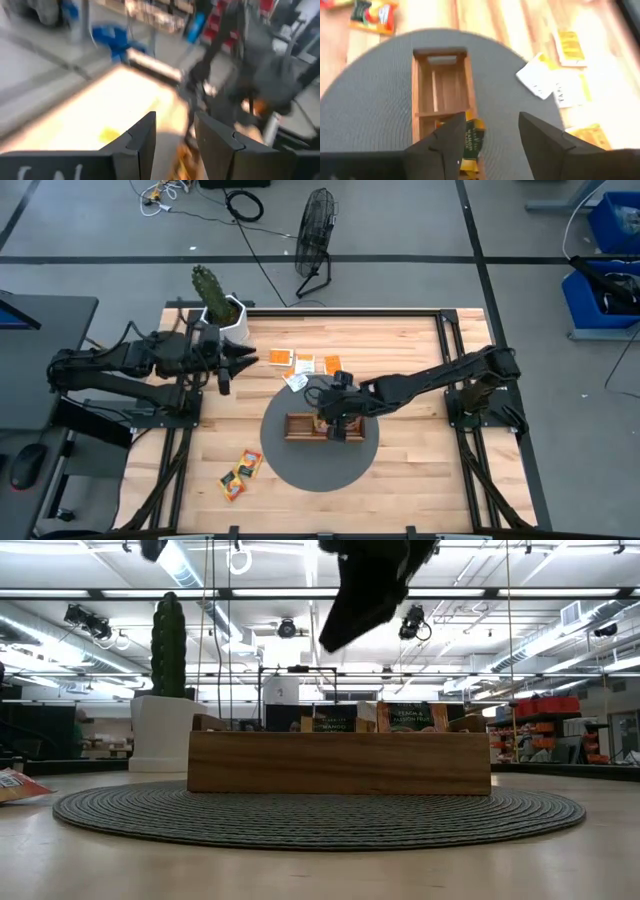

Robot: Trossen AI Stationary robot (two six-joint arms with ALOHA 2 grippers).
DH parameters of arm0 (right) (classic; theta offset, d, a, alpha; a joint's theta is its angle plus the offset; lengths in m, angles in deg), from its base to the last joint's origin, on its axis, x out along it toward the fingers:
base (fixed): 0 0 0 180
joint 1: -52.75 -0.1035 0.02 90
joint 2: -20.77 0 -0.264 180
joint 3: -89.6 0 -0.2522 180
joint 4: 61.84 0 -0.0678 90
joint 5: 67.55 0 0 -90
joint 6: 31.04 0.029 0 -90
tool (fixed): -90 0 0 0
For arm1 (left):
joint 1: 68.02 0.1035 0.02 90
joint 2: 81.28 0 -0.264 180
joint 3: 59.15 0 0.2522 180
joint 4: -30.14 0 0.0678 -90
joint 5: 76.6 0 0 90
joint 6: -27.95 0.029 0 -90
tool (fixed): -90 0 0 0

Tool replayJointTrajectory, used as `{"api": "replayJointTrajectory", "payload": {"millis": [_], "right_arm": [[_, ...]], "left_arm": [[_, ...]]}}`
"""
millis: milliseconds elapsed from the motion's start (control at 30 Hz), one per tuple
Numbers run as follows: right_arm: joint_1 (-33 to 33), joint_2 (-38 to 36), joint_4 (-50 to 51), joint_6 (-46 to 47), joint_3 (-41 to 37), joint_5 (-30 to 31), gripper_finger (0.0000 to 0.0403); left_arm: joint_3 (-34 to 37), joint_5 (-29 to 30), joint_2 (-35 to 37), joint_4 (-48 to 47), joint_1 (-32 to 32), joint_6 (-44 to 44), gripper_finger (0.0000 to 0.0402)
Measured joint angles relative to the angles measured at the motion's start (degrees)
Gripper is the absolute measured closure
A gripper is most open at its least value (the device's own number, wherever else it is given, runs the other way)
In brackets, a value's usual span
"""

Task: Pick & Place Tea
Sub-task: Put the yellow tea bag into the middle section of the wooden organizer

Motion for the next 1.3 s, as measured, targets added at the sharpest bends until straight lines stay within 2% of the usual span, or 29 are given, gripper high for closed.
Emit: {"api": "replayJointTrajectory", "payload": {"millis": [200,400,500,633,900,1067,1300], "right_arm": [[0.00,-4.44,-0.35,0.24,0.00,-1.44,0.0211],[0.00,-7.14,1.40,1.52,0.00,0.49,0.0211],[0.00,-7.70,2.05,1.64,-0.01,1.08,0.0211],[0.00,-7.97,2.64,1.56,-0.02,1.51,0.0211],[-0.04,-7.93,4.22,1.64,-0.02,0.90,0.0211],[-0.04,-7.93,4.56,1.54,-0.02,0.50,0.0211],[-0.02,-7.91,4.51,1.52,-0.02,0.41,0.0211]], "left_arm": [[0.00,-10.36,-0.79,-12.54,-2.63,-10.83,0.0264],[0.00,-10.22,-2.13,-23.22,-9.37,-22.41,0.0264],[0.02,-8.14,-3.04,-26.44,-13.88,-27.82,0.0264],[5.42,-4.39,-3.32,-20.50,-20.04,-35.11,0.0264],[23.81,-3.99,-3.42,-0.65,-30.63,-54.33,0.0264],[30.59,-3.96,-3.40,2.37,-36.32,-66.81,0.0264],[35.21,-4.00,-3.40,2.64,-40.61,-77.43,0.0264]]}}
